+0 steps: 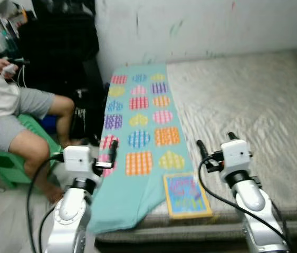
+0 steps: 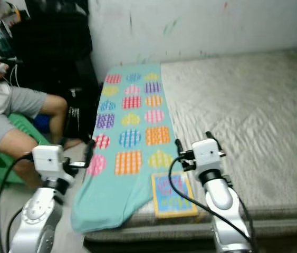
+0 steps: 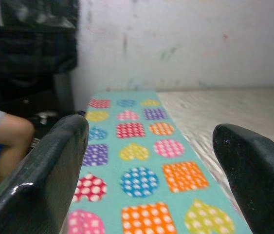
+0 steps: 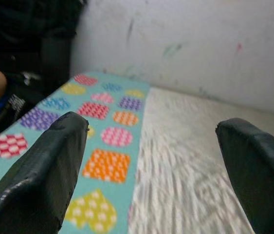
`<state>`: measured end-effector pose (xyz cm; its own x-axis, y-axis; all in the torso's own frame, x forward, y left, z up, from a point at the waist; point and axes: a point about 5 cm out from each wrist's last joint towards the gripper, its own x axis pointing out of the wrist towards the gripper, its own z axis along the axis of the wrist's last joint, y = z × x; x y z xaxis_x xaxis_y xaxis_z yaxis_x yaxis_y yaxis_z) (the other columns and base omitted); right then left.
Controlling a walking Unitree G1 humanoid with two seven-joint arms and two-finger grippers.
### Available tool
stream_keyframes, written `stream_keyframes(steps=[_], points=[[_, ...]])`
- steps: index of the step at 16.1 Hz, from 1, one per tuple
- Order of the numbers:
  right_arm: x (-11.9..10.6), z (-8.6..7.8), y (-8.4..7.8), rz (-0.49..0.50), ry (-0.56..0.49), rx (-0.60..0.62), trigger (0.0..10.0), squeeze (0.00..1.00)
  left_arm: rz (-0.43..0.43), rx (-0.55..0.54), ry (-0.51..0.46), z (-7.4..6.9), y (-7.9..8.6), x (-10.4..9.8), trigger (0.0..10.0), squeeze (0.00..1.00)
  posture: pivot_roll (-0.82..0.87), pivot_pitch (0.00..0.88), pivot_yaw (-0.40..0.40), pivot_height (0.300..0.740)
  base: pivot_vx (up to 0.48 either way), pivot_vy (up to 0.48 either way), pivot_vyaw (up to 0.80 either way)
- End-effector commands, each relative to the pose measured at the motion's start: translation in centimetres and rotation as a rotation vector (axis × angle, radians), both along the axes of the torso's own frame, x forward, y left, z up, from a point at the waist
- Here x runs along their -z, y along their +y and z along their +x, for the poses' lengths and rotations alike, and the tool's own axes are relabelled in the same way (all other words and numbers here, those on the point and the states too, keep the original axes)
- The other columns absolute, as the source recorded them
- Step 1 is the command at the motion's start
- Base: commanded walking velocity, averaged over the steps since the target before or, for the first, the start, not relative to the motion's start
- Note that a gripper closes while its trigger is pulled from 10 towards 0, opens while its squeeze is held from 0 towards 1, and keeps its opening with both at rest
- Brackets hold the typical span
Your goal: Clean up the room
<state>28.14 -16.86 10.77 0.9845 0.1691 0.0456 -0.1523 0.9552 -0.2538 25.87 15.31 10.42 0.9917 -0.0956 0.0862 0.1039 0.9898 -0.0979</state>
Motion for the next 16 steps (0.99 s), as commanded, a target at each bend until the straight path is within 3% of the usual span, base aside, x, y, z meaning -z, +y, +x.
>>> stream_keyframes(steps=[1,8,13,16], points=[[-0.4,0.1,0.9,0.009,-0.016,-0.028,10.0,0.00,0.011,-0.040,0.030,-0.1,1.0,0.4,10.0,0.00,-0.21,0.000,0.081,0.740,0.000,0.000,0.00],[-0.8,0.5,0.5,0.038,-0.048,-0.005,10.0,0.00,0.015,-0.024,0.034,0.2,0.7,0.4,10.0,0.00,-0.22,0.000,0.110,0.740,0.000,-0.073,0.00],[-0.6,-0.3,0.1,0.039,-0.056,0.052,10.0,0.00,0.005,0.055,0.025,2.0,-0.2,-0.3,10.0,0.00,-0.29,0.000,0.180,0.740,0.000,0.000,0.00],[-0.3,-0.2,0.2,0.031,-0.039,0.041,10.0,0.00,0.004,0.077,0.026,2.1,-0.8,-0.1,10.0,0.00,-0.28,0.000,0.160,0.740,0.000,0.000,0.00]])
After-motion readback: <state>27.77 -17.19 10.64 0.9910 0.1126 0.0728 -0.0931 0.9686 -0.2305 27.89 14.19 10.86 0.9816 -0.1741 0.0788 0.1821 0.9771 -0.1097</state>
